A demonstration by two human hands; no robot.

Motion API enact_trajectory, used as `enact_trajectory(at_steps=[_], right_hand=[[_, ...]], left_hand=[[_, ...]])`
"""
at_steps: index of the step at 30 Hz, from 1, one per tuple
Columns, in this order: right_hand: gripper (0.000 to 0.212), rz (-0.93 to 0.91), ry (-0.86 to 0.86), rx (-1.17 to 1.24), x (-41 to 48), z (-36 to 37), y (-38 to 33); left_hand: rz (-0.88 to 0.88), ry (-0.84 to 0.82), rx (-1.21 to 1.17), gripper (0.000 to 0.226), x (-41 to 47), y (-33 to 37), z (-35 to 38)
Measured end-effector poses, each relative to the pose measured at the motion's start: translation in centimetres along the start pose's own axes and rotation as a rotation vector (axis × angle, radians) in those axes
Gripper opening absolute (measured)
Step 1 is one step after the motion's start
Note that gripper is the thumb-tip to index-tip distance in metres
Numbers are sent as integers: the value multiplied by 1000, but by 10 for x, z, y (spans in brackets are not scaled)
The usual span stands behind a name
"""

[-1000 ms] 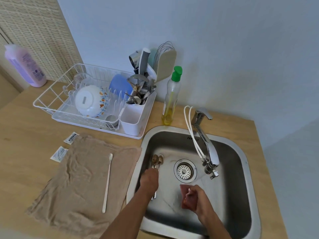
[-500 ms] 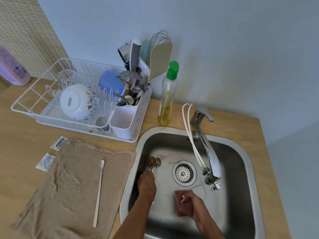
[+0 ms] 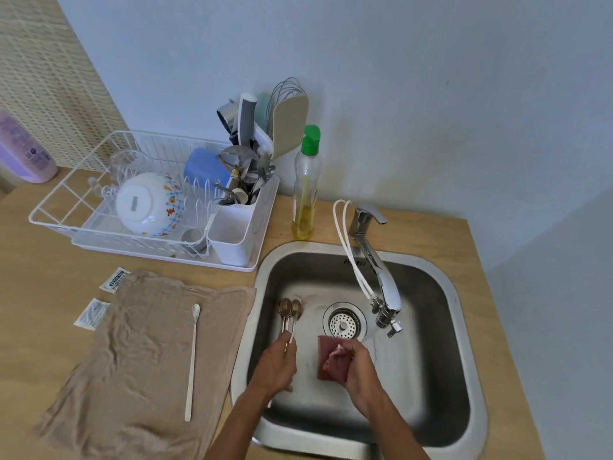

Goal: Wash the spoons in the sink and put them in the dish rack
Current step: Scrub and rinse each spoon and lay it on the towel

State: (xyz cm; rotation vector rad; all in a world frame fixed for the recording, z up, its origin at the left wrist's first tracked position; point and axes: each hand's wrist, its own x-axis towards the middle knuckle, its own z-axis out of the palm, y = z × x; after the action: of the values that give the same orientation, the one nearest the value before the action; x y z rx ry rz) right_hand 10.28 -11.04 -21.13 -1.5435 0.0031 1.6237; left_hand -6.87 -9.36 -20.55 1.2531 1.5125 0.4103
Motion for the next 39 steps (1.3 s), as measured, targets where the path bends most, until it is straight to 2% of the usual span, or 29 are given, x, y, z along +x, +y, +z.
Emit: enact_trajectory(at_steps=[3, 8, 10, 14, 17, 20, 23, 25, 30, 32, 34, 37, 39], right_hand=[[28, -64, -74, 16, -4, 8, -4], [30, -135, -189, -44, -7, 10, -11], [24, -186, -181, -246, -4, 11, -10], [17, -408, -174, -757, -10, 6, -19], [20, -544, -312, -1059, -23, -2, -40], [28, -666, -484, -1421, -31, -6, -54], [23, -670, -648, -1659, -28, -12, -54], [22, -678, -659, -1650, -31, -15, -53], [26, -603, -383, -1083, -33, -30, -53], [24, -529, -335, -959, -32, -37, -44], [24, -512, -384, -1054, -35, -40, -38], [25, -629, -561, -1467, -40, -32, -40], [24, -662, -669, -1619, -42, -22, -40]], left_hand=[[-8, -136, -74, 18, -17, -1, 2], [96, -155, 124, 35, -23, 2, 7], [115, -167, 200, 38, -23, 6, 8], [174, -153, 367, 38, -25, 15, -3], [278, -145, 619, 37, -21, 23, -26], [426, -288, 889, 35, -12, 46, -47], [532, -413, 1077, 37, -5, 66, -54], [547, -426, 1105, 39, -4, 70, -53], [320, -450, 828, 41, -6, 52, -50], [255, -477, 741, 42, -10, 45, -58], [283, -490, 766, 41, -15, 41, -66], [348, -518, 877, 37, -15, 43, -76], [367, -550, 961, 35, -12, 53, -82]])
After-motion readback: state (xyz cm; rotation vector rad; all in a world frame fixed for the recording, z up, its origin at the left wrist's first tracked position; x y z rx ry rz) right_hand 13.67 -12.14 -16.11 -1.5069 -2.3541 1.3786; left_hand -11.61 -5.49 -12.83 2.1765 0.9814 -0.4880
